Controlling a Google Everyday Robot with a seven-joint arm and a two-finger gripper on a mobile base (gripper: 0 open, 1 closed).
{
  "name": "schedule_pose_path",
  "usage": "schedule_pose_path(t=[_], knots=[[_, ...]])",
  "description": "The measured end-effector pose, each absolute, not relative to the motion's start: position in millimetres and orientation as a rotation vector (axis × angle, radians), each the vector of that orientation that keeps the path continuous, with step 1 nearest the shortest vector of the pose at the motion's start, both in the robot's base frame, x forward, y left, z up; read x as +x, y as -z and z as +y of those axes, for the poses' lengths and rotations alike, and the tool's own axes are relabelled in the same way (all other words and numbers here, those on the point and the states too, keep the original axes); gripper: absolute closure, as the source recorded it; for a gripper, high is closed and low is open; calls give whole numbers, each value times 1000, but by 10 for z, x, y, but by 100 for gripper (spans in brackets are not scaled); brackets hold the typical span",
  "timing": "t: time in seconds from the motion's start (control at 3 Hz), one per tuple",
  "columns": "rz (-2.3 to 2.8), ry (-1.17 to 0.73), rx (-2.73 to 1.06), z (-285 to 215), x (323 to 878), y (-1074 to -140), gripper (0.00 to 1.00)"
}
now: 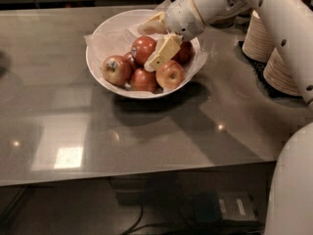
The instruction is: Pick apple from white bowl
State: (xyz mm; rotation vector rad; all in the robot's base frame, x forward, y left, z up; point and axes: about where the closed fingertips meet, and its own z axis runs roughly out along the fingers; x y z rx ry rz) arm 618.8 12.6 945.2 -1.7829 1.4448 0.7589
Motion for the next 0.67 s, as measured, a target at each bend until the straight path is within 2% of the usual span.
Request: schedule_pose_path(t=[0.67], knots=[[1483, -771, -1848, 288, 6285, -9295, 17]])
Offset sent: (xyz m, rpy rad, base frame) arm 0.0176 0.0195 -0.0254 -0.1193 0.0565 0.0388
